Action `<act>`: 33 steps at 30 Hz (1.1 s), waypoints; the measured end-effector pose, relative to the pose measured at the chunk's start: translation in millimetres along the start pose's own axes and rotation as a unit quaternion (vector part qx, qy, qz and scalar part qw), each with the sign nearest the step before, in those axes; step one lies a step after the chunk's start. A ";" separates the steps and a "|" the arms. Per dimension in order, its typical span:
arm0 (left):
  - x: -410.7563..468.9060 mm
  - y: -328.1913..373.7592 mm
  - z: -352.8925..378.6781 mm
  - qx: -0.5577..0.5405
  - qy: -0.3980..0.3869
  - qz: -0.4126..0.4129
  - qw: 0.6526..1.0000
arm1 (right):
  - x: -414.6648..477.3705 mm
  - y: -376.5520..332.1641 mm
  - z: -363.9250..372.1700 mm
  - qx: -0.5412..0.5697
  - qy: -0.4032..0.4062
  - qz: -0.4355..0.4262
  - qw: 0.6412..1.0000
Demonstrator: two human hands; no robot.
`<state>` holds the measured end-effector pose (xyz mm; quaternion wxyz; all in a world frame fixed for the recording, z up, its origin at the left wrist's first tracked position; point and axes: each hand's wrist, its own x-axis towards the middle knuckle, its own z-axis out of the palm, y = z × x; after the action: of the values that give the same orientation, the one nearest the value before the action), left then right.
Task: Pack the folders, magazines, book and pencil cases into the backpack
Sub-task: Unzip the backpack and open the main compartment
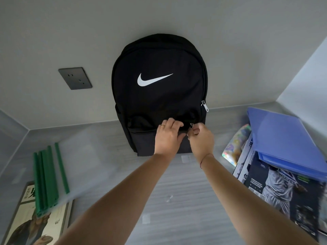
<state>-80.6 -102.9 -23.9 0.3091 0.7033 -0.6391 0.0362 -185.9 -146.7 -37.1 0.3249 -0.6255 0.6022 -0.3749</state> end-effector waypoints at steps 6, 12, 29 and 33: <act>14.8 6.0 3.7 0.049 0.043 -0.039 0.997 | 6.5 10.6 -13.2 0.059 -0.031 0.002 0.998; 13.4 17.7 18.0 0.013 0.016 0.065 0.998 | 4.7 9.7 -17.3 0.095 -0.044 0.008 0.994; 48.0 -0.6 -21.2 0.074 0.239 -0.041 0.967 | 27.1 -2.8 -30.5 0.117 0.052 0.008 0.992; 86.5 -34.9 -83.0 0.044 0.350 -0.177 0.919 | 39.9 -23.7 -34.7 0.185 0.049 0.028 0.981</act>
<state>-4.2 -139.0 68.0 0.4827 0.7605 -0.3532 0.2527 -203.9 -183.4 3.9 0.4152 -0.5182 0.5555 -0.5005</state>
